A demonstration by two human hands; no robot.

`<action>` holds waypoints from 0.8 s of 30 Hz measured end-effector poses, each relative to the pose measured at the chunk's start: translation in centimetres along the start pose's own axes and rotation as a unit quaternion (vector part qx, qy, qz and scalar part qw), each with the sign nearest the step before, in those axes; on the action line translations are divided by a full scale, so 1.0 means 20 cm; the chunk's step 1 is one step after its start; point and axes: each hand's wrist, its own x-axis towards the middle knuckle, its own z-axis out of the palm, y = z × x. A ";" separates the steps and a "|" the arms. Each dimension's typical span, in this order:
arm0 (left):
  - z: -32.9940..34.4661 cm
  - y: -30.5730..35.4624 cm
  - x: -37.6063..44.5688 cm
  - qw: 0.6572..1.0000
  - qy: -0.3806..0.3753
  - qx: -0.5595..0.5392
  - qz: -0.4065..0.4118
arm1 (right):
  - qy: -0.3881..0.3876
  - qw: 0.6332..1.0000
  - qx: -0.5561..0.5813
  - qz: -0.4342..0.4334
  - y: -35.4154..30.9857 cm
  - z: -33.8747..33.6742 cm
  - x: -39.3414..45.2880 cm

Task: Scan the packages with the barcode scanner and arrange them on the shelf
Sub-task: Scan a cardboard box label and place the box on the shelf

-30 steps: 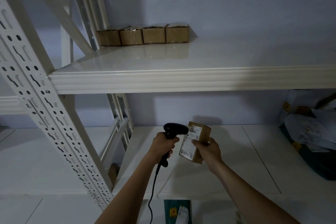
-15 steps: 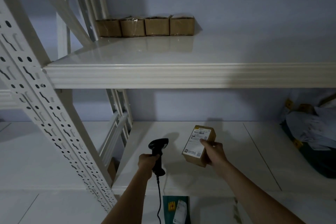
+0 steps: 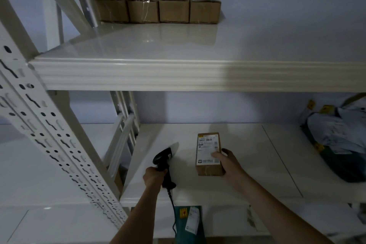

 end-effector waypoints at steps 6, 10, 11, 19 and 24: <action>-0.02 0.10 -0.09 0.996 0.073 0.043 0.038 | 0.052 0.998 0.036 -0.025 -0.02 0.04 -0.08; -0.02 0.29 -0.32 0.972 0.030 -0.091 0.215 | 0.066 0.995 0.042 -0.056 -0.08 0.05 -0.18; 0.00 0.34 -0.40 0.965 -0.013 -0.128 0.229 | 0.067 0.995 0.040 -0.065 -0.10 0.06 -0.21; 0.05 0.57 -1.00 0.908 -0.199 -0.210 0.302 | 0.068 0.984 -0.049 -0.154 -0.29 -0.02 -0.58; 0.04 0.65 -1.36 0.897 -0.157 -0.232 0.341 | 0.009 0.973 -0.082 -0.214 -0.44 -0.25 -0.88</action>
